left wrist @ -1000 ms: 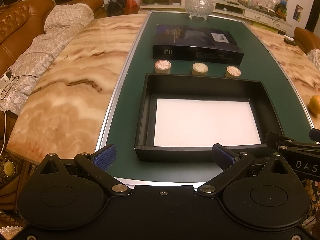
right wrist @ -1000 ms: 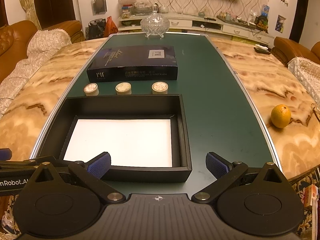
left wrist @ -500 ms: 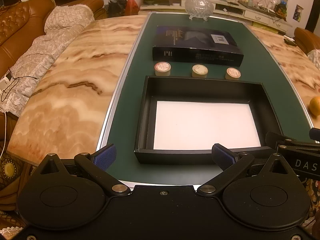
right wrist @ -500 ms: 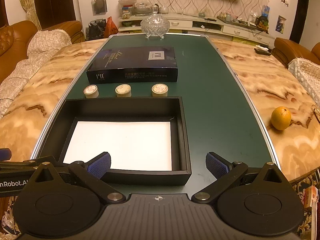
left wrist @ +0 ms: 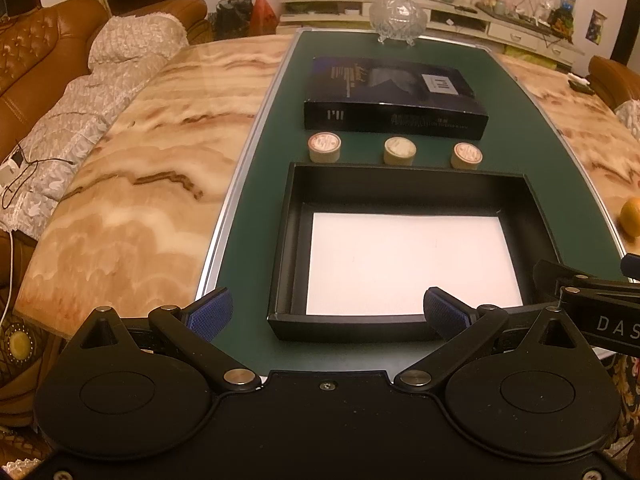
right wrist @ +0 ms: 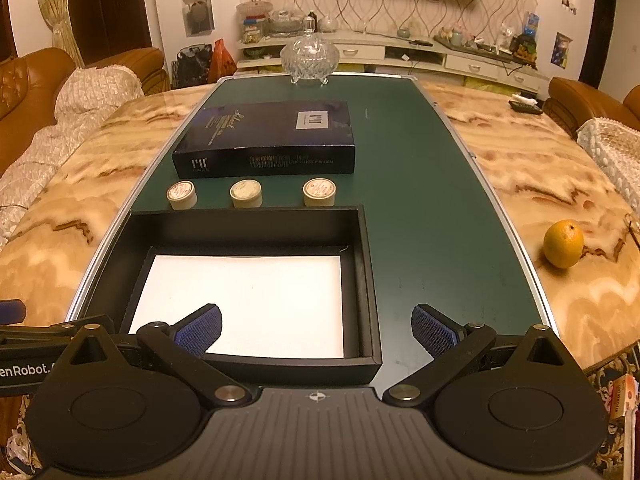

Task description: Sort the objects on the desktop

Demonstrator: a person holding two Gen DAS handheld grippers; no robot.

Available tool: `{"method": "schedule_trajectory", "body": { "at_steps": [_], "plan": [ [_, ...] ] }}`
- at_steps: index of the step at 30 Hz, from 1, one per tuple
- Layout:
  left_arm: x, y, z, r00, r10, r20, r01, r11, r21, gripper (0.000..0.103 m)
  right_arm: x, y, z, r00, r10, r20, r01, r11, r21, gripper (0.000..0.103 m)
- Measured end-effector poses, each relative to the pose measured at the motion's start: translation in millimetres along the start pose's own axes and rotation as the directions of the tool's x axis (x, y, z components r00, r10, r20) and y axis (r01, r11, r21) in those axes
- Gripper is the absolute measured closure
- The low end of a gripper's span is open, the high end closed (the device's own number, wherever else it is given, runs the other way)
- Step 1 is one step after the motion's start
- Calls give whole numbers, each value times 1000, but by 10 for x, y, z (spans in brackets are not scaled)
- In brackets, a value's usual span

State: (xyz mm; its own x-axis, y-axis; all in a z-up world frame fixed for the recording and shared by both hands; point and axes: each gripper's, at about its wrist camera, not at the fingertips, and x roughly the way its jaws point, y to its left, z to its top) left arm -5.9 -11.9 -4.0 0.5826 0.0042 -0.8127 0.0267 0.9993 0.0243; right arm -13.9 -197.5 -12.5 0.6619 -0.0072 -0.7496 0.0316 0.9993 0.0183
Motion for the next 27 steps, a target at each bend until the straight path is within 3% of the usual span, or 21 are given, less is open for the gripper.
{"method": "schedule_trajectory", "body": {
  "at_steps": [27],
  "plan": [
    [123,-62,237,1000,7,5,-7,1000,16,0,121,-15,227,1000,-7,10,7,1000,0,0]
  ]
}}
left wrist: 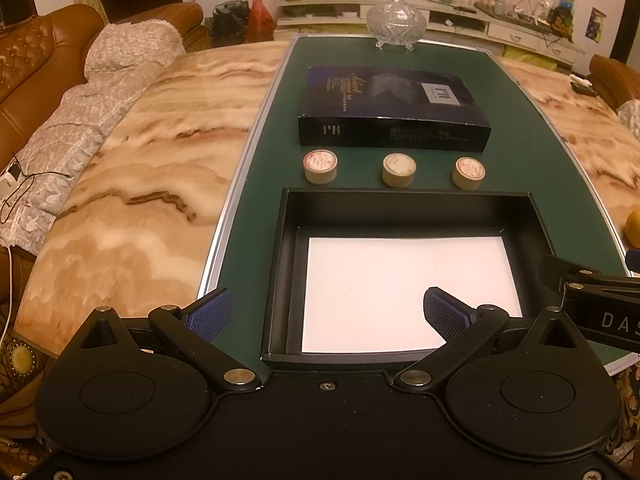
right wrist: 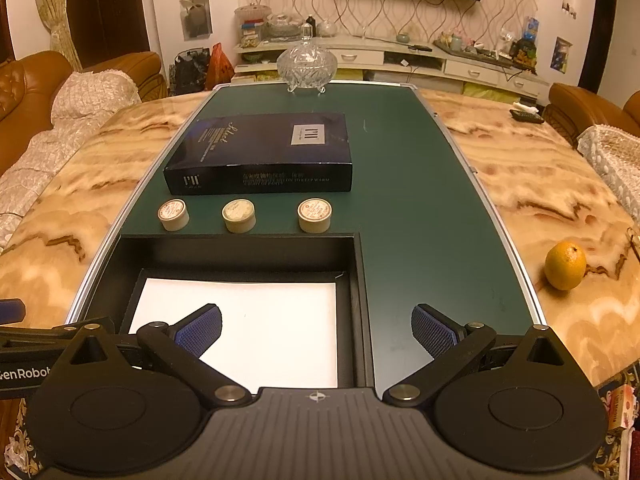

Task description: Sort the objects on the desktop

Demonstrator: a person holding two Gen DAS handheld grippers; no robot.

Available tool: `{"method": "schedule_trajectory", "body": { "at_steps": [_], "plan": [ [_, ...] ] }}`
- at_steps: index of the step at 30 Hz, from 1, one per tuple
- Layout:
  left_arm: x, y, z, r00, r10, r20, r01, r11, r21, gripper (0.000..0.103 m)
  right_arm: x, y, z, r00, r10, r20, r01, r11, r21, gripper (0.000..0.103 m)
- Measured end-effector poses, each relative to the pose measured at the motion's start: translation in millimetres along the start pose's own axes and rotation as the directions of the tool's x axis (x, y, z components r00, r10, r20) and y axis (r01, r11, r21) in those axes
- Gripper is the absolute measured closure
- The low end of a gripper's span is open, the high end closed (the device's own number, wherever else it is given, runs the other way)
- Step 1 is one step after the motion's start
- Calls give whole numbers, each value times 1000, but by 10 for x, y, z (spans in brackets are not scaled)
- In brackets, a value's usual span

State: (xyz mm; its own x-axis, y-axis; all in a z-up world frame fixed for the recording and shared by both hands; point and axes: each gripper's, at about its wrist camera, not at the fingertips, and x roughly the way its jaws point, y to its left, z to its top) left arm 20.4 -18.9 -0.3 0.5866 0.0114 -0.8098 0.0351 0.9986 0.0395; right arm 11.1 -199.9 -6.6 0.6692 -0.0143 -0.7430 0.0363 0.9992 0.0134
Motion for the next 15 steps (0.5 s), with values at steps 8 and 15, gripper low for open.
{"method": "schedule_trajectory", "body": {
  "at_steps": [8,15],
  "plan": [
    [21,-10,48,1000,1,0,-1,1000,1,0,23,-13,42,1000,3,-1,-3,1000,2,0],
    [37,-11,88,1000,-1,-1,1,1000,0,0,49,-16,85,1000,8,-4,-8,1000,6,0]
  ]
}}
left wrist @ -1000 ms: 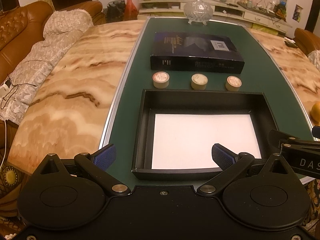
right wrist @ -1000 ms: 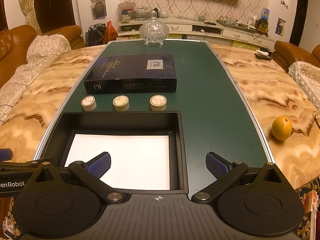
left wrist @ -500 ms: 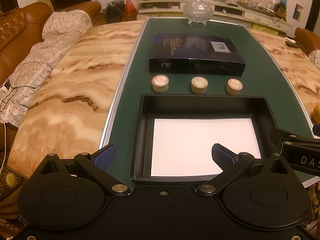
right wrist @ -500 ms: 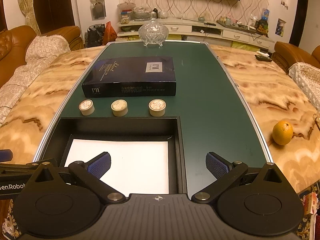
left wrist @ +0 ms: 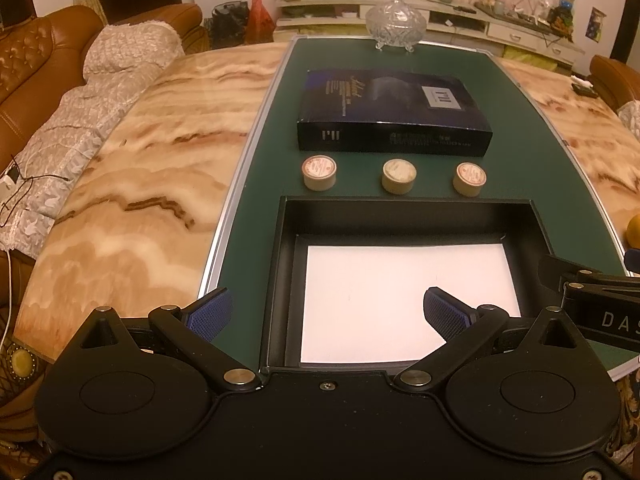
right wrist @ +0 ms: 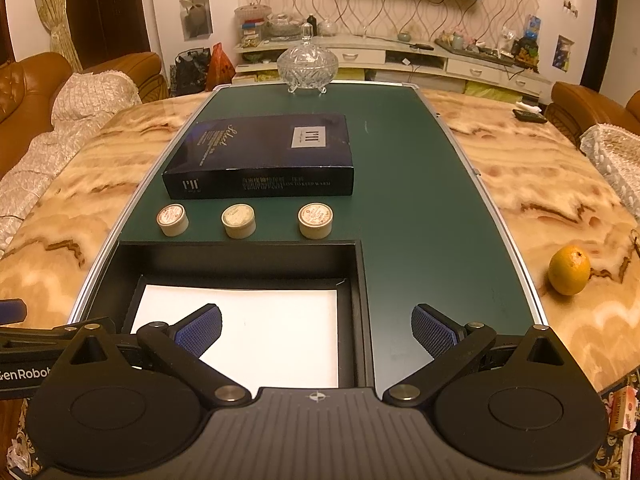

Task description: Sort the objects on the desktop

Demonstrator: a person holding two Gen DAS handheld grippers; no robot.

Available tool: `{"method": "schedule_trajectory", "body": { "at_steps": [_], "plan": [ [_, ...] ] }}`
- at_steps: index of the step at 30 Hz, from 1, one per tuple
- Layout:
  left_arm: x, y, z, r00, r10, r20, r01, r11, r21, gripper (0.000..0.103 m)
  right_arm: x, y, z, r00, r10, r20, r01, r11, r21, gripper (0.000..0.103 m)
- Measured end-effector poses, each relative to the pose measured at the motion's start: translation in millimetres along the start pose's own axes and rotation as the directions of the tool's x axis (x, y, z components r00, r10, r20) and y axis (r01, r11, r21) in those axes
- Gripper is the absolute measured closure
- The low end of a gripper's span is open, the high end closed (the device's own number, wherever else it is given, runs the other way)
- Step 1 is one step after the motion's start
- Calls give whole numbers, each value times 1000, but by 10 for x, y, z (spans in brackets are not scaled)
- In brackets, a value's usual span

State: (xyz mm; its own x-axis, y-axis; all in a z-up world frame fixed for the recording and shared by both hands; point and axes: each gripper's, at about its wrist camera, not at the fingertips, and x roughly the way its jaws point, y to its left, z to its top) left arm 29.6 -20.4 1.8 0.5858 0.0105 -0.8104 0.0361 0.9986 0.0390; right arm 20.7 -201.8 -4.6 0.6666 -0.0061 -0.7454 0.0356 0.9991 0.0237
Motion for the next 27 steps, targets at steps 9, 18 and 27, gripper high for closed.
{"method": "schedule_trajectory", "body": {
  "at_steps": [9,18,27],
  "plan": [
    [33,4,48,1000,-2,-1,2,1000,0,0,51,-5,50,1000,7,-7,-7,1000,5,0],
    [75,9,147,1000,-1,-3,1,1000,5,0,107,-20,138,1000,23,-11,-23,1000,14,0],
    [150,39,325,1000,4,0,-4,1000,4,0,198,-45,294,1000,21,-5,-21,1000,19,0]
  ]
}}
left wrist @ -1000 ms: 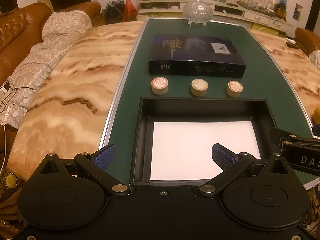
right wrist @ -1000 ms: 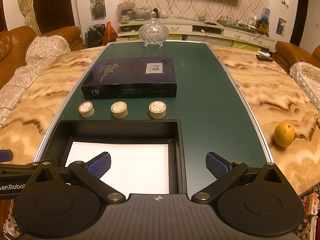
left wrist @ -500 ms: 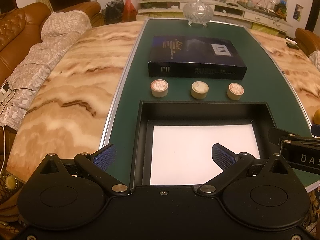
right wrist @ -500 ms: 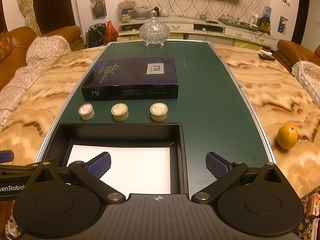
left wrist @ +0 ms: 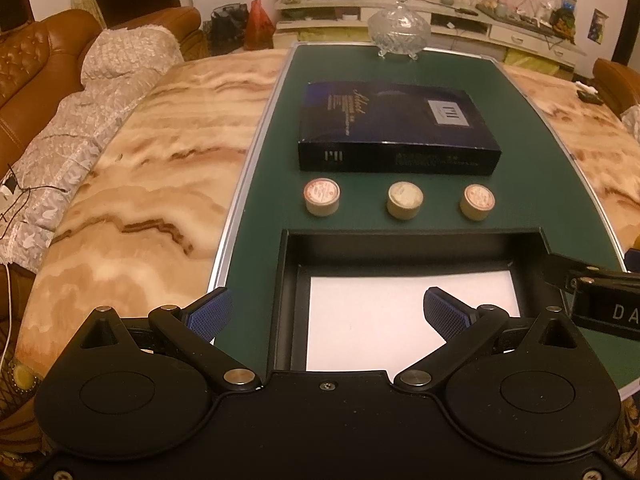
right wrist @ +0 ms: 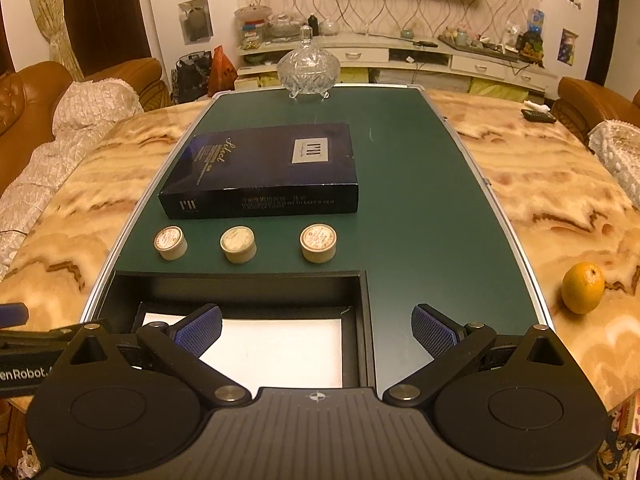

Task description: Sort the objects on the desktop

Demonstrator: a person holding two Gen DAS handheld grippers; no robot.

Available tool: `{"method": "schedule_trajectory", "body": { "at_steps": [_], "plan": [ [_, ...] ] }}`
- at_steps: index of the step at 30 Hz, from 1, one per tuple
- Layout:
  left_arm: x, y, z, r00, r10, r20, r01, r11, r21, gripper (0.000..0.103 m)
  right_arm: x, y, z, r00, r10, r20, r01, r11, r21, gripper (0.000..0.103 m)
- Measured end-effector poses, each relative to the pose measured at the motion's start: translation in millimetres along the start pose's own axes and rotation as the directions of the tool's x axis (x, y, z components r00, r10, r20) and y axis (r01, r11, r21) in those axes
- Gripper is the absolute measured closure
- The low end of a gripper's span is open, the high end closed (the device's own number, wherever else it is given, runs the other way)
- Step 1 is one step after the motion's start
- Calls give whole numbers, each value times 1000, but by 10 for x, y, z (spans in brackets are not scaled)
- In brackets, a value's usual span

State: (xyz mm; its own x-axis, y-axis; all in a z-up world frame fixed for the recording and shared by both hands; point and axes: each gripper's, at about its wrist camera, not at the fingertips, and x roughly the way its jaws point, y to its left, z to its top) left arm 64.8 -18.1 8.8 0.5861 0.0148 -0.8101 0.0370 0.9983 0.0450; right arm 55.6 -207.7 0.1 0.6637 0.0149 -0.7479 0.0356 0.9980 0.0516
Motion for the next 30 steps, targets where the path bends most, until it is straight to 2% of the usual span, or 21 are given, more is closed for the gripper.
{"method": "schedule_trajectory", "body": {
  "at_steps": [5,13,30],
  "plan": [
    [80,2,131,1000,7,-2,-7,1000,6,0,62,-10,63,1000,-15,4,15,1000,-1,0],
    [280,65,319,1000,-3,-21,3,1000,-8,0,152,-129,69,1000,8,-12,-7,999,53,0],
    [659,93,642,999,-40,-4,40,999,-14,0,200,-48,-28,1000,20,-23,-19,999,36,0]
  ]
}}
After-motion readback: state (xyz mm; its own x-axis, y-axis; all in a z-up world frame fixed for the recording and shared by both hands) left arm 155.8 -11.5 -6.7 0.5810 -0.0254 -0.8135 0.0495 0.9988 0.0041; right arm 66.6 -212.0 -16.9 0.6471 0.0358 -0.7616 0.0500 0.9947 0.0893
